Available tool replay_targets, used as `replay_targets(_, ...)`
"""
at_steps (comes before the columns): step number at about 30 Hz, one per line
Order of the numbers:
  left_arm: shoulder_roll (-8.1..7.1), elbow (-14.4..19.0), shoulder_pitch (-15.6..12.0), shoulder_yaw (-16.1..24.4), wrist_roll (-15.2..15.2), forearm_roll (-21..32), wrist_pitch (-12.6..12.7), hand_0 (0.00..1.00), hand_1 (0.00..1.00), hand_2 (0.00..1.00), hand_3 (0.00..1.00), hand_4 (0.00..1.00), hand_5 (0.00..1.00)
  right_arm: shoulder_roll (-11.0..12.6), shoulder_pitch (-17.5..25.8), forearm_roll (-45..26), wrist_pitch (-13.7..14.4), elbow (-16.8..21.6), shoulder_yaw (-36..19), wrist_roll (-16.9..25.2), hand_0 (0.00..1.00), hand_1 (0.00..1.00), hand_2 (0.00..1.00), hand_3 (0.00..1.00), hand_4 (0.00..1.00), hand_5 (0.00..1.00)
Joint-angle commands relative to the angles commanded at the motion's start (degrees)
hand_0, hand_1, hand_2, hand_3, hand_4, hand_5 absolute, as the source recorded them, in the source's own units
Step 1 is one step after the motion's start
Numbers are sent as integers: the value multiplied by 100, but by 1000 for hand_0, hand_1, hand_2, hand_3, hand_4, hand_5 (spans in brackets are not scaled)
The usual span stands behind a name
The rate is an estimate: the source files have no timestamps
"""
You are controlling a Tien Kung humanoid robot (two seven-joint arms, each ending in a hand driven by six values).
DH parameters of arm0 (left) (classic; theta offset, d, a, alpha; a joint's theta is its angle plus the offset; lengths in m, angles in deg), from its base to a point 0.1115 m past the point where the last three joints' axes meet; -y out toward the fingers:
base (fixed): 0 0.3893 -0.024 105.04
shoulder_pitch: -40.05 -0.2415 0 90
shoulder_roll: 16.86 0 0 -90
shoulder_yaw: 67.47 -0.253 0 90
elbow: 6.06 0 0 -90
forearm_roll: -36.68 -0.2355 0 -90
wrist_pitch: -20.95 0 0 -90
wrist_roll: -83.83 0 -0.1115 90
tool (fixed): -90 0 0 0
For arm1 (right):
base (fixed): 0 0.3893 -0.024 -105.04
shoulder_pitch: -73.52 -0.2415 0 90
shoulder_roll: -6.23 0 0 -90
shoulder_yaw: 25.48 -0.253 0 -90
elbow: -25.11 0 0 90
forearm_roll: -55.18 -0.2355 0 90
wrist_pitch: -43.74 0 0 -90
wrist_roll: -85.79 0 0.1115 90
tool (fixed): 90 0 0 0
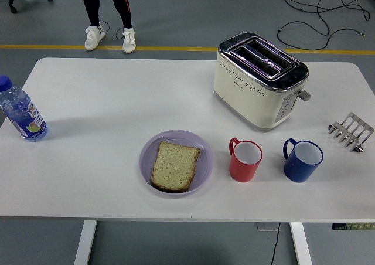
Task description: Pick up the cup,pour liquid into bread,place the cup on the desk
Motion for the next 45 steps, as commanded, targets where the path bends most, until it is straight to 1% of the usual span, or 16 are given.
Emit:
replay_targets(1,0,0,0,0,0,0,0,656,689,707,591,309,874,0,1,23,1,1,1,0,864,817,908,965,998,192)
replay_targets(3,0,0,24,8,-3,-11,0,656,689,707,591,309,874,39,80,414,72,114,82,19,864,817,908,965,998,192)
replay_targets(4,0,0,30,8,-3,-17,0,656,689,707,591,309,871,53,106,655,97,149,109,24,888,833,933,987,998,185)
replay_targets(7,0,0,32,11,-6,-29,-5,656,689,707,591,309,871,92,243,1171,184,269,177,62,888,833,933,987,998,185)
replay_targets(11,0,0,38,15,-6,-32,-3,657,689,707,590,308,871,117,454,1614,282,432,210,88,895,844,944,998,998,188)
replay_targets(15,0,0,42,31,-4,-51,8,657,689,707,590,308,871,140,663,1946,376,550,254,95,895,844,944,998,998,188)
replay_targets(16,0,0,43,33,-4,-52,9,657,689,707,591,307,871,141,678,1975,382,558,257,96,909,851,949,998,998,182)
replay_targets(19,0,0,50,19,2,-39,17,657,689,707,591,307,871,95,893,2221,496,694,297,187,909,851,949,998,998,182)
replay_targets(23,0,0,61,22,6,-41,21,656,689,707,590,308,874,46,1080,2633,651,774,400,302,915,862,952,998,998,171)
replay_targets(24,0,0,61,22,7,-42,21,656,689,707,590,308,874,44,1089,2666,659,777,406,308,915,862,952,998,998,171)
replay_targets(26,0,0,78,24,11,-29,29,656,689,707,590,308,874,-3,1218,2915,846,761,532,461,915,862,952,998,998,171)
replay_targets(27,0,0,80,25,11,-27,30,656,689,707,590,308,874,-9,1234,2950,875,755,550,484,915,862,952,998,998,171)
replay_targets(30,0,0,83,92,0,-87,51,656,689,707,590,307,873,-69,1291,3045,1034,617,716,602,914,863,954,998,998,166)
replay_targets(37,0,0,62,128,2,-187,35,656,689,706,590,307,873,-210,1333,3381,1150,464,1020,668,918,862,954,998,998,162)
replay_targets(41,0,0,62,113,3,-149,41,656,689,707,590,309,877,-270,1323,3456,1205,370,1201,714,916,865,955,998,998,154)
replay_targets(45,0,0,67,106,4,-116,47,656,689,707,590,309,877,-311,1265,3679,1354,210,1427,874,916,865,955,998,998,154)
